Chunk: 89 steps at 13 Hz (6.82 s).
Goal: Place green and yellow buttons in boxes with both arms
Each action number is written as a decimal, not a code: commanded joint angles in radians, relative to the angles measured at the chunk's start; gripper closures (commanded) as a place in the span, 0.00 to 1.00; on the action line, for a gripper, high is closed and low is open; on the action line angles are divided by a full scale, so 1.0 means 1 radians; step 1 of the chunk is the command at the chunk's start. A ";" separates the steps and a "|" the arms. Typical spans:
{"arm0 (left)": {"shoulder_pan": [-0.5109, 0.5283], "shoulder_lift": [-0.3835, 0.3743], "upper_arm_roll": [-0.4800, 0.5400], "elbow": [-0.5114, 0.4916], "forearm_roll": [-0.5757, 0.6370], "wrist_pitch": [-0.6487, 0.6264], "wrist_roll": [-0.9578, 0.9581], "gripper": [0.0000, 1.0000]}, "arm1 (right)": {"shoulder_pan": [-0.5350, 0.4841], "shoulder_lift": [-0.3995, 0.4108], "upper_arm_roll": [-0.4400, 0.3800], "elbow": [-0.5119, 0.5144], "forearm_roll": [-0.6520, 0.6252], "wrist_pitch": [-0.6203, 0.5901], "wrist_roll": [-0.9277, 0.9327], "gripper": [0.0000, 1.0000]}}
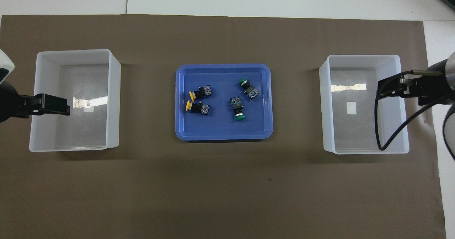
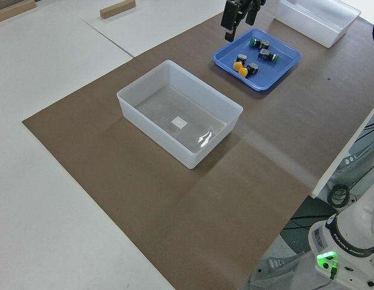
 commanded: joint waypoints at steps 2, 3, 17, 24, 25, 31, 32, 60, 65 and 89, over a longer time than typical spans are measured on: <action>0.009 -0.012 -0.006 -0.010 0.013 0.012 0.012 0.00 | -0.006 -0.026 0.006 -0.029 -0.005 0.008 -0.006 0.00; 0.007 -0.012 -0.006 -0.010 0.016 0.014 0.012 0.00 | -0.006 -0.026 0.006 -0.029 -0.003 0.008 -0.005 0.00; -0.336 0.265 -0.013 -0.050 0.013 0.481 -0.674 0.00 | 0.128 0.016 0.006 -0.233 0.017 0.386 -0.058 0.00; -0.402 0.372 -0.009 -0.143 0.018 0.724 -1.081 0.00 | 0.252 0.179 0.008 -0.233 0.015 0.592 -0.267 0.00; -0.405 0.386 -0.009 -0.145 0.016 0.747 -1.135 0.00 | 0.261 0.205 0.008 -0.233 0.015 0.630 -0.287 0.00; -0.445 0.481 -0.007 -0.191 0.128 0.842 -1.391 0.00 | 0.344 0.358 0.008 -0.227 0.014 0.909 -0.392 0.00; -0.445 0.481 -0.007 -0.203 0.128 0.850 -1.393 0.00 | 0.352 0.381 0.010 -0.229 0.015 0.937 -0.399 0.00; -0.424 0.569 -0.006 0.002 0.150 0.751 -1.422 1.00 | 0.295 0.252 0.013 -0.278 0.015 0.855 -0.370 1.00; -0.343 0.571 -0.019 0.159 0.142 0.545 -1.294 1.00 | 0.121 0.035 0.013 -0.466 0.017 0.751 -0.357 1.00; 0.092 0.475 -0.004 -0.089 0.041 0.635 0.244 1.00 | -0.184 0.250 0.008 -0.529 -0.006 1.028 -0.339 0.00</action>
